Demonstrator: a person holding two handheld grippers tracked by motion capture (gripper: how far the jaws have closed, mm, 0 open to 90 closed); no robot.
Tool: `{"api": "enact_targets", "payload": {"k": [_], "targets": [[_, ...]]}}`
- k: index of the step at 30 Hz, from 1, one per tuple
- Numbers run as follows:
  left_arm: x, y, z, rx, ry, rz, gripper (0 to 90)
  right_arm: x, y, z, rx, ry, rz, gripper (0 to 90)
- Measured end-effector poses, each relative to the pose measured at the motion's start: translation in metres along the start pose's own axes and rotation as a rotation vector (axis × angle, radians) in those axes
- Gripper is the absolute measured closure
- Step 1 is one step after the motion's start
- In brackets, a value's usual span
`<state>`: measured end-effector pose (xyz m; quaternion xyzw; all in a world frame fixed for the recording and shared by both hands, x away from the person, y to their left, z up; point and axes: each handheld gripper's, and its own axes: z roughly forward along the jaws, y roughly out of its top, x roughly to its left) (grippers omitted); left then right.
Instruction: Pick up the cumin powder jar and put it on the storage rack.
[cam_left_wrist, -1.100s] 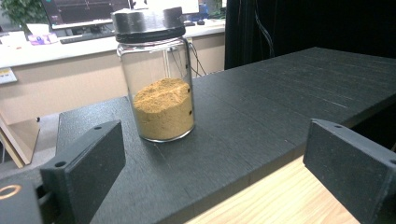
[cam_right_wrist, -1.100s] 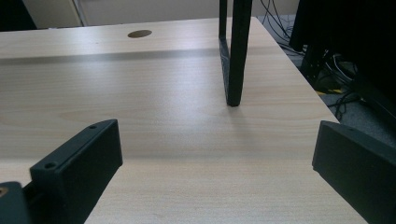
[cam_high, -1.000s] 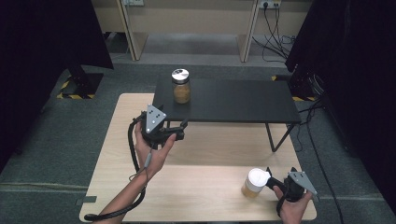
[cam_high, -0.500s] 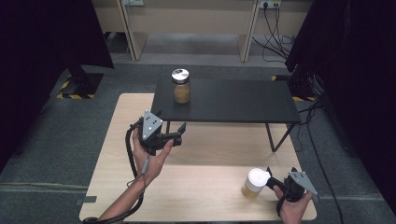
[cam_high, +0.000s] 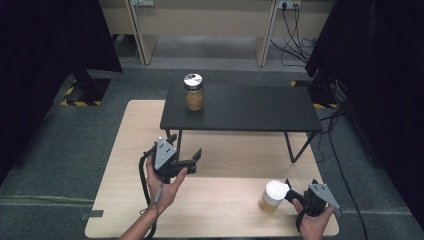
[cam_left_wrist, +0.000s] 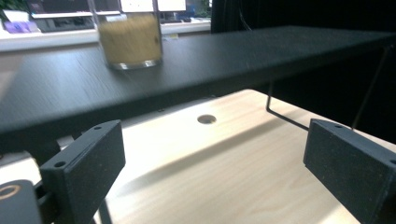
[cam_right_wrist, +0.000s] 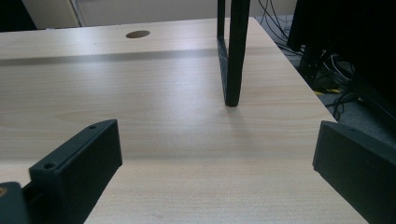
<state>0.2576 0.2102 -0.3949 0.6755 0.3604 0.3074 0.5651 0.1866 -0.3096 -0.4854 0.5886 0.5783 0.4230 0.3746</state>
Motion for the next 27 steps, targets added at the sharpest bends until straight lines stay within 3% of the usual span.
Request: {"api": "enact_targets", "payload": {"k": [17, 27], "targets": [[-0.002, -0.053, -0.001, 0.012, -0.047, -0.047, 4.8, 0.001, 0.0, 0.0, 0.0, 0.0, -0.003, 1.2], [-0.001, -0.079, 0.002, 0.067, -0.049, -0.074, 4.9, 0.001, 0.0, 0.0, 0.001, 0.001, -0.001, 1.2]]}}
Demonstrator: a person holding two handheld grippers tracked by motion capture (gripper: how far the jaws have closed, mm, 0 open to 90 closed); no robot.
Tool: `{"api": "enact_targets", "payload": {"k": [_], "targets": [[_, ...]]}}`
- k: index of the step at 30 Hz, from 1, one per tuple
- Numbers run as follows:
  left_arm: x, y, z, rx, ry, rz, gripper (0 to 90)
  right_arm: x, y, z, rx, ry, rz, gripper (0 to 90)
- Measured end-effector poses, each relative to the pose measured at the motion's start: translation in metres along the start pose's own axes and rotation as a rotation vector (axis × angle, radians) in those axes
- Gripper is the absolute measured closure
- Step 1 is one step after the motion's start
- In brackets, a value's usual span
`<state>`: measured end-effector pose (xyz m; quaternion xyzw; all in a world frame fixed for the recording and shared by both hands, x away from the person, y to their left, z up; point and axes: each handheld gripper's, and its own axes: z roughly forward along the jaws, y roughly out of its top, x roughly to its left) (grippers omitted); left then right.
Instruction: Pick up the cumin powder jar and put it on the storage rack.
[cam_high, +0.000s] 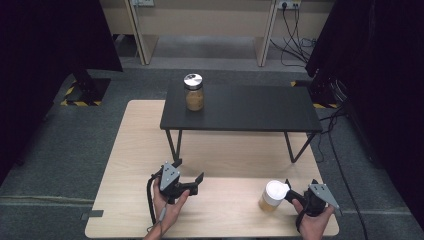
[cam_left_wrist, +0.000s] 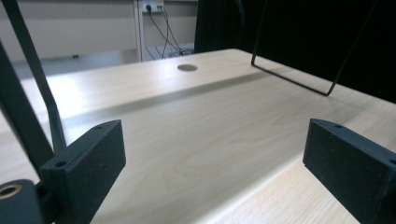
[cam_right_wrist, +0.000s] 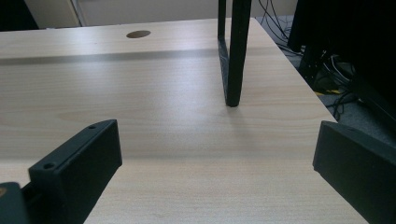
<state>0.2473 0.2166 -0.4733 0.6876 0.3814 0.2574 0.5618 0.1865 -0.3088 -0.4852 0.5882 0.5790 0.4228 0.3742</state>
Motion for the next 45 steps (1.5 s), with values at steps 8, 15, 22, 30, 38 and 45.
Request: {"api": "enact_targets", "payload": {"k": [8, 15, 22, 30, 38, 45], "targets": [[0.007, -0.011, 0.001, 0.021, -0.001, 0.002, 4.7, 0.001, 0.0, 0.0, -0.002, -0.001, -0.003, 1.2], [0.009, -0.016, 0.002, 0.038, -0.002, 0.001, 4.1, 0.001, -0.001, 0.0, -0.003, -0.002, -0.004, 1.1], [0.011, -0.02, 0.006, 0.057, -0.003, -0.014, 4.1, 0.001, -0.001, -0.001, -0.005, -0.002, 0.0, 1.1], [0.012, -0.022, 0.008, 0.071, -0.008, -0.017, 4.6, 0.0, -0.001, -0.001, -0.005, 0.0, -0.005, 1.1], [0.012, -0.022, 0.007, 0.074, -0.008, -0.023, 4.9, 0.0, -0.001, -0.001, -0.002, 0.002, -0.003, 1.1], [0.013, -0.023, 0.007, 0.07, -0.011, -0.037, 5.2, 0.001, -0.001, -0.001, -0.003, 0.001, -0.013, 1.0]]}}
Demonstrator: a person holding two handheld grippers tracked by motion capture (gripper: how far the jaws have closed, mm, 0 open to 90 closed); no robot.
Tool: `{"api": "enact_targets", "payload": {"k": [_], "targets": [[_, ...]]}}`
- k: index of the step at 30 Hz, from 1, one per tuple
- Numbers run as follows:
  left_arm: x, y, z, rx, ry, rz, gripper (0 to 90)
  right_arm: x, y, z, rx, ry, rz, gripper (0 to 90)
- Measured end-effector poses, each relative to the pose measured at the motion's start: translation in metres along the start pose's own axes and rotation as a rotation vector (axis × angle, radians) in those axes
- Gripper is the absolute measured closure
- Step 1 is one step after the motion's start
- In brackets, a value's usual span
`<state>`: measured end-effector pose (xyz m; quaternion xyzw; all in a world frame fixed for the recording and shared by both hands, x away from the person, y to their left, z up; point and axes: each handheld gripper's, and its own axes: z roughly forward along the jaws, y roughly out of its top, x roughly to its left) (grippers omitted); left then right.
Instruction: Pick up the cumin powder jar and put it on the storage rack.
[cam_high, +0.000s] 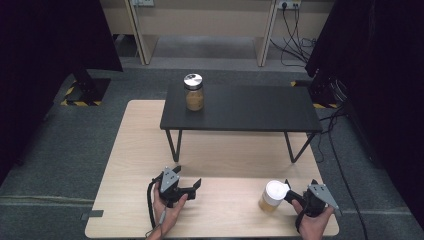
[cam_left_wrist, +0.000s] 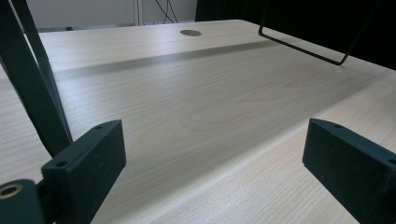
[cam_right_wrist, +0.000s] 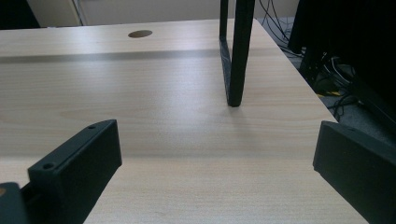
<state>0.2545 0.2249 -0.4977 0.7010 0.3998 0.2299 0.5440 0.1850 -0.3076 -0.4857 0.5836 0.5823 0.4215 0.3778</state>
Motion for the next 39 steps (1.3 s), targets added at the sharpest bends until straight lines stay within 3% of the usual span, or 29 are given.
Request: {"api": "enact_targets", "payload": {"k": [39], "targets": [[0.0, -0.0004, -0.0004, -0.002, -0.001, 0.006, 5.2, 0.0004, -0.0001, 0.0, 0.0, 0.003, -0.007, 1.0]]}}
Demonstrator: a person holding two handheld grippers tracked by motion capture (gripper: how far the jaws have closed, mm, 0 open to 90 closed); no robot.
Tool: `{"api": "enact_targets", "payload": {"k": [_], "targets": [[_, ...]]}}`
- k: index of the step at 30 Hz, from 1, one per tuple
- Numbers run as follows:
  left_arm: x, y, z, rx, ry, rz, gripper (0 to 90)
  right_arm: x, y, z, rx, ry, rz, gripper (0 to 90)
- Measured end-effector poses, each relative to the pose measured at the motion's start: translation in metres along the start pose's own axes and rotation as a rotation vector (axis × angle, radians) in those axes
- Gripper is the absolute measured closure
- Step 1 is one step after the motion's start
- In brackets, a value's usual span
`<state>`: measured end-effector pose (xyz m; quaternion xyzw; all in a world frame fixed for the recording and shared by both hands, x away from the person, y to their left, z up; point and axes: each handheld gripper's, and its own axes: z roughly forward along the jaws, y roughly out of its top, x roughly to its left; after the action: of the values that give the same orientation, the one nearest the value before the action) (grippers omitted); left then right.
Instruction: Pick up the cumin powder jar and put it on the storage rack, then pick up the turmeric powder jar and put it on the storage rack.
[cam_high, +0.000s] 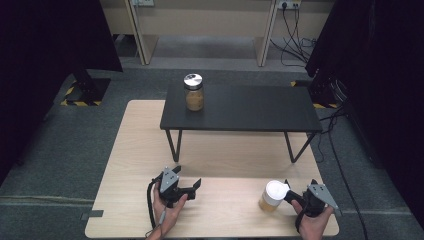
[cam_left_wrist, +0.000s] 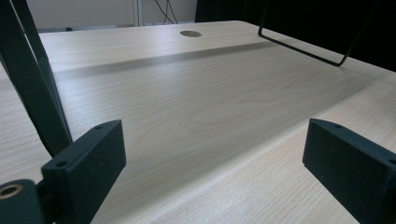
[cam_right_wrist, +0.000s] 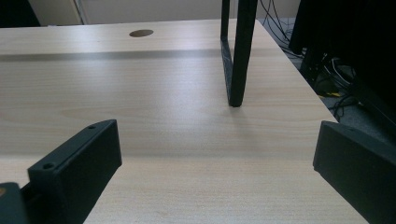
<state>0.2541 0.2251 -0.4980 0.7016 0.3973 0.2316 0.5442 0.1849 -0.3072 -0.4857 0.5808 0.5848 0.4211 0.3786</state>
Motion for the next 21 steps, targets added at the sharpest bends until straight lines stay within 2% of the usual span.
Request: {"api": "enact_targets", "payload": {"k": [21], "targets": [[-0.0014, 0.0, 0.0004, -0.001, 0.001, 0.009, 5.2, -0.002, -0.0006, -0.0006, -0.002, 0.014, -0.001, 1.0]]}}
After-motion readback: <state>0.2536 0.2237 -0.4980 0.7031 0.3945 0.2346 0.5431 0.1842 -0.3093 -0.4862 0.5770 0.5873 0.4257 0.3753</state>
